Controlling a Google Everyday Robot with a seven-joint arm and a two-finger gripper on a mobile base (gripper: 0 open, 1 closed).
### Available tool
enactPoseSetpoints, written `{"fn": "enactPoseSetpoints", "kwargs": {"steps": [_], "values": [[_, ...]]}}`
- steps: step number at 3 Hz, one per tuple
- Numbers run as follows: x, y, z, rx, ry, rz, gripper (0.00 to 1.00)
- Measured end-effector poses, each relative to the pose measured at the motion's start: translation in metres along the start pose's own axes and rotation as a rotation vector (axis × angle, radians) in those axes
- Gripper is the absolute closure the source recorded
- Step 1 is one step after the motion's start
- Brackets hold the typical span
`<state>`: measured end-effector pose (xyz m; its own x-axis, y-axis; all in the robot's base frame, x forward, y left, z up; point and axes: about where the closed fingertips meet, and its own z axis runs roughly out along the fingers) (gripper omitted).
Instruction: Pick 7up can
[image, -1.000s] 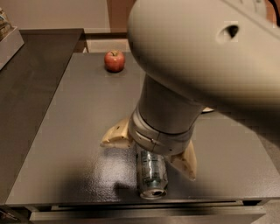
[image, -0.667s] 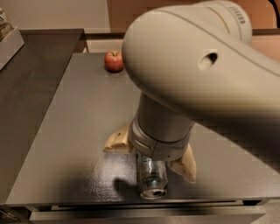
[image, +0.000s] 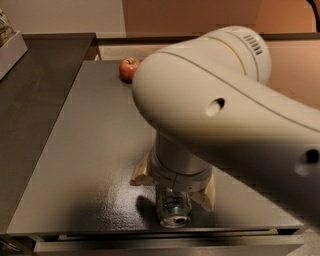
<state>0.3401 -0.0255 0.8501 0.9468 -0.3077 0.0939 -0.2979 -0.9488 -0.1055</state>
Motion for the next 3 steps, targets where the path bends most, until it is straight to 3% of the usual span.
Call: {"fn": "enactPoseSetpoints", "kwargs": {"steps": [2,3], "values": [[0.001,0.002,0.008,-0.014,0.041,-0.002,0.64],[0.009,-0.006,-0.003,0.028,0.066,0.049,0.88]]}}
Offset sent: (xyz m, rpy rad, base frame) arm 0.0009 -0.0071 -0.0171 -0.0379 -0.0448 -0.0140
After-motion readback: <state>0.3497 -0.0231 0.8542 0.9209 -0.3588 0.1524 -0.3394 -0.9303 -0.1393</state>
